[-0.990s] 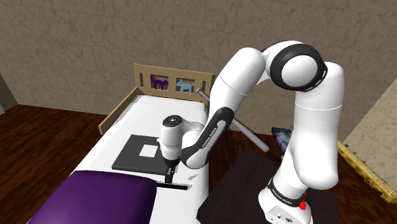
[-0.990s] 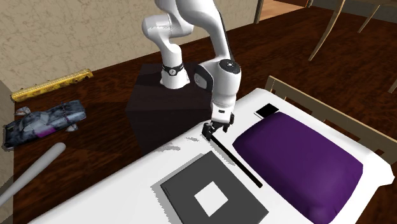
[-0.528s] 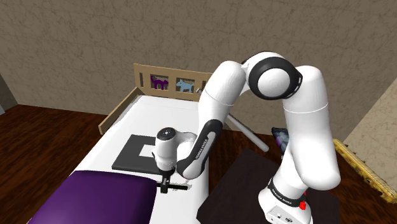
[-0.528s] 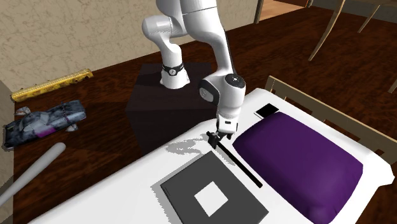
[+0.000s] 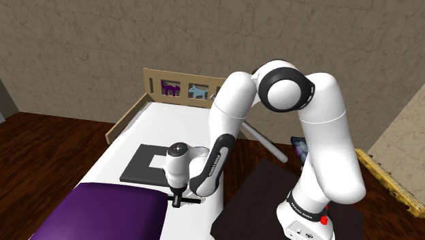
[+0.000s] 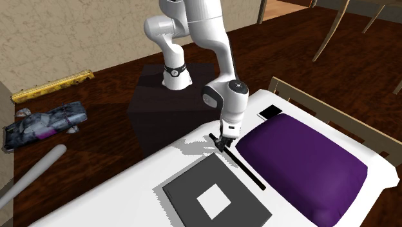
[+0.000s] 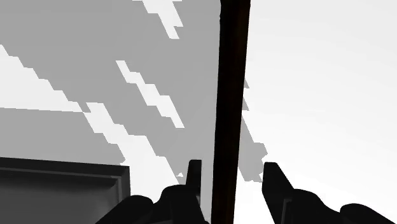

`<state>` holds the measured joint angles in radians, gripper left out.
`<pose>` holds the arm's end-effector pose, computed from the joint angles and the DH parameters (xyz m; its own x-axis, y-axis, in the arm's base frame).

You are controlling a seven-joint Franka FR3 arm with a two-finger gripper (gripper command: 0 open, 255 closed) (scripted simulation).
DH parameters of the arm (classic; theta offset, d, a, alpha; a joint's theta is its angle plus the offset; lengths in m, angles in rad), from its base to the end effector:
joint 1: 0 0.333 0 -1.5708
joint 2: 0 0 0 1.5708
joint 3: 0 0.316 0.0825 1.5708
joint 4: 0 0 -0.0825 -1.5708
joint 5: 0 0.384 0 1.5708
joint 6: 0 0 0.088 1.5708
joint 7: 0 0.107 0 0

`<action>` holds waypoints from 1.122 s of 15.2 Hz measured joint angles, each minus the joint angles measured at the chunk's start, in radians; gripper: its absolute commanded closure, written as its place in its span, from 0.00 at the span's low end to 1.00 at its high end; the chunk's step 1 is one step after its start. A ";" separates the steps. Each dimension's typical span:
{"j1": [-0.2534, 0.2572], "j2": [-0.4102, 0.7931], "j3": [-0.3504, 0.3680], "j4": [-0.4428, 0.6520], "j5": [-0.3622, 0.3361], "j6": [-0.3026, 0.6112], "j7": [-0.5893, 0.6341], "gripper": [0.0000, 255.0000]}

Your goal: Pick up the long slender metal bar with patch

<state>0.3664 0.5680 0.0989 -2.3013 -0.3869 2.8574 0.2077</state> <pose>0.4410 0.2495 0.1008 0.8173 0.5763 0.0015 0.5754 -0.8161 0.0538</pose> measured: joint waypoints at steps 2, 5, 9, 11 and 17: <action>0.004 -0.001 0.000 -0.001 -0.001 0.001 0.003 1.00; 0.009 -0.001 -0.003 -0.001 -0.004 0.001 0.007 1.00; -0.008 -0.012 0.003 -0.004 0.004 -0.008 -0.003 1.00; -0.018 -0.039 0.013 -0.016 0.013 -0.024 -0.010 1.00; -0.053 -0.126 0.053 -0.043 0.050 -0.086 -0.044 1.00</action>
<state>0.3133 0.4421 0.1518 -2.3440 -0.3373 2.7714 0.1632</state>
